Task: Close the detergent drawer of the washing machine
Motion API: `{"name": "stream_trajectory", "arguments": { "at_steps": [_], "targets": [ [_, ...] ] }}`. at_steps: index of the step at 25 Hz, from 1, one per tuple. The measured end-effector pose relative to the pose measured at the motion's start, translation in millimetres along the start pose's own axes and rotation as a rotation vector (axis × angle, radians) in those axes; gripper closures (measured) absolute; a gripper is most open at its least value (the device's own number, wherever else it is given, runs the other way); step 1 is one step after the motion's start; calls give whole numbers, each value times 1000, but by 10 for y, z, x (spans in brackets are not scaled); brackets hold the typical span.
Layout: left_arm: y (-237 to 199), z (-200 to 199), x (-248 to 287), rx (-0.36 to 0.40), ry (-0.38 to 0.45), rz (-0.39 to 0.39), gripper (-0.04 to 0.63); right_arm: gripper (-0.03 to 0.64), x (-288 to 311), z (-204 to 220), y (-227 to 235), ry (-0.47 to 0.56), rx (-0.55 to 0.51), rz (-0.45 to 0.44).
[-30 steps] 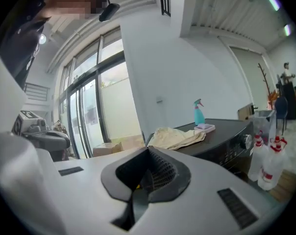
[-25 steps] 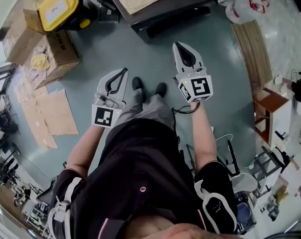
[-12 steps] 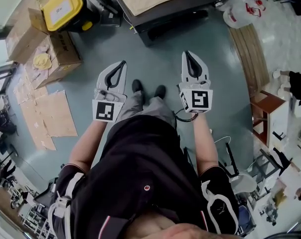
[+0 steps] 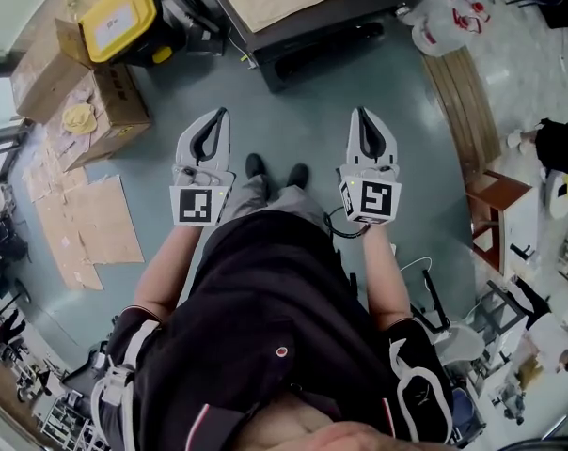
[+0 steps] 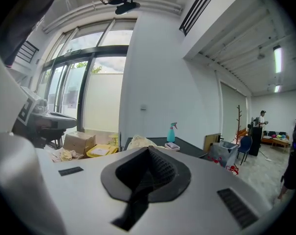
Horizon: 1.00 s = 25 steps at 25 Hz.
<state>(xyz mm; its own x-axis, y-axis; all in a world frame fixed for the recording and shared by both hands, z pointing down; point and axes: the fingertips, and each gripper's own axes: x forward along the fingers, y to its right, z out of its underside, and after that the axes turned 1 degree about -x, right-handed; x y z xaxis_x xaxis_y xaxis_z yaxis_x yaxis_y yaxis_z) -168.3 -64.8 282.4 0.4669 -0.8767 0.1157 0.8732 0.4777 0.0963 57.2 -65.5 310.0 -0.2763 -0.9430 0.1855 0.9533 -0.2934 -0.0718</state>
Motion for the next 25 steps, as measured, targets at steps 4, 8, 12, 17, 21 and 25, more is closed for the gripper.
{"name": "stream_trajectory", "arguments": {
  "at_steps": [4,8,12,17,21,25],
  "targets": [
    [-42,-59,-79,5,12,-18,595,618,-133,10,2,-23,-3,29],
    [-58,-92,-125,8,17,-31,595,618,-232,4,33,-34,0,47],
    [-77,-131,-161,7,21,-45,595,618,-287,-30,10,-39,-34,51],
    [-84,-178,-190,20,36,-44,595,618,-322,-59,18,-50,-30,46],
    [-118,-86,-253,39,-7,-41,595,618,-334,-76,17,-52,-26,45],
    [-136,-103,-246,33,-4,-45,595,618,-307,-70,10,-51,-15,41]
  ]
}}
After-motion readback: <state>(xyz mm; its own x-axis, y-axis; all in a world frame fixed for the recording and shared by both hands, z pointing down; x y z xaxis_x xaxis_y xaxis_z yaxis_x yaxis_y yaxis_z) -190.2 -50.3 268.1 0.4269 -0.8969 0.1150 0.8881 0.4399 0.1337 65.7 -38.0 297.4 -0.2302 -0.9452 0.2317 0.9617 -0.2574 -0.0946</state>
